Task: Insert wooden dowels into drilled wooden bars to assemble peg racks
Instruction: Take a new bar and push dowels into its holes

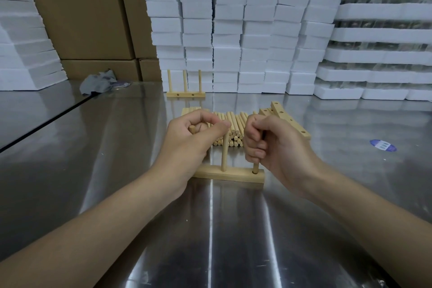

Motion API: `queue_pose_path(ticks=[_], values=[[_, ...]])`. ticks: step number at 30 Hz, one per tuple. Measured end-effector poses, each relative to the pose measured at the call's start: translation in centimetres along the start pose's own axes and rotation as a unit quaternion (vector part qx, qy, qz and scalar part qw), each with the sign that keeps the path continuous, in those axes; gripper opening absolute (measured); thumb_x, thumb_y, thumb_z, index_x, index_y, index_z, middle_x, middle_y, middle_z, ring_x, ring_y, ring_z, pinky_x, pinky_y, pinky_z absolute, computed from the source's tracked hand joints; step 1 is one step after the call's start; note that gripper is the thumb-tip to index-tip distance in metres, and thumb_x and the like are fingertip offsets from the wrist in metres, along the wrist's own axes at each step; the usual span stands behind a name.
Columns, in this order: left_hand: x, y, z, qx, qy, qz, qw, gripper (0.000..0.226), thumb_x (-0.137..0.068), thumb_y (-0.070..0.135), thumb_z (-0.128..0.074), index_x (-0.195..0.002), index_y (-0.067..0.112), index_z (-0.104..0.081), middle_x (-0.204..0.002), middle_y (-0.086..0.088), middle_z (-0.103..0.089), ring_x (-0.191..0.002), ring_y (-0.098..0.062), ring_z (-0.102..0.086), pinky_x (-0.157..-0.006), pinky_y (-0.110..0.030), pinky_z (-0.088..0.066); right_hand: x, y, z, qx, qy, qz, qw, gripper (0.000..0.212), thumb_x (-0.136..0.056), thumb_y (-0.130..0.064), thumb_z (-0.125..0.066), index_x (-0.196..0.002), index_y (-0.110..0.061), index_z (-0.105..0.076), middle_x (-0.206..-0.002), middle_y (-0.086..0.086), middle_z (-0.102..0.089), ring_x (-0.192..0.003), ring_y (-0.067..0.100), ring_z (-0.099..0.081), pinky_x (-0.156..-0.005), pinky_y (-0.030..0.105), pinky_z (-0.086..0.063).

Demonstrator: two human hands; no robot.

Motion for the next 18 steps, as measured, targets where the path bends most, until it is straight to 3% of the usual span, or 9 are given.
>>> queue_pose_path(ticks=[5, 9, 18], values=[[0.05, 0.00, -0.10, 0.002, -0.003, -0.001, 1.000, 0.016, -0.092, 0.021, -0.083, -0.079, 0.018, -0.074, -0.059, 0.001, -0.027, -0.053, -0.014, -0.024, -0.047, -0.012, -0.035, 0.05, -0.04, -0.09, 0.010, -0.007, 0.009, 1.000, 0.027, -0.095, -0.015, -0.039, -0.068, -0.013, -0.040, -0.068, 0.006, -0.018, -0.055, 0.016, -0.024, -0.057, 0.032, -0.025], [0.05, 0.11, -0.12, -0.001, -0.009, 0.000, 1.000, 0.017, -0.091, 0.025, -0.084, -0.080, 0.017, -0.074, -0.061, -0.001, -0.025, -0.055, -0.015, -0.023, -0.047, -0.014, -0.034, 0.02, 0.40, -0.34, 0.004, -0.026, 0.000, 1.000, 0.021, -0.085, -0.020, -0.043, -0.065, -0.013, -0.040, -0.066, 0.006, -0.018, -0.053, 0.016, -0.024, -0.053, 0.029, -0.026], [0.15, 0.13, -0.20, 0.001, -0.011, 0.013, 1.000, 0.019, -0.093, 0.023, -0.082, -0.076, 0.022, -0.073, -0.059, 0.002, -0.026, -0.051, -0.013, -0.022, -0.045, -0.017, -0.028, -0.25, 0.70, 0.08, -0.018, -0.026, -0.005, 0.999, 0.022, -0.085, -0.022, -0.041, -0.065, -0.015, -0.038, -0.066, 0.006, -0.017, -0.054, 0.017, -0.023, -0.055, 0.030, -0.025]])
Point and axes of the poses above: each hand's wrist, its own x-axis away from the middle knuckle, its own z-axis out of the back of the hand, y = z × x, the point moved 4 cm from there along -x, towards the middle knuckle
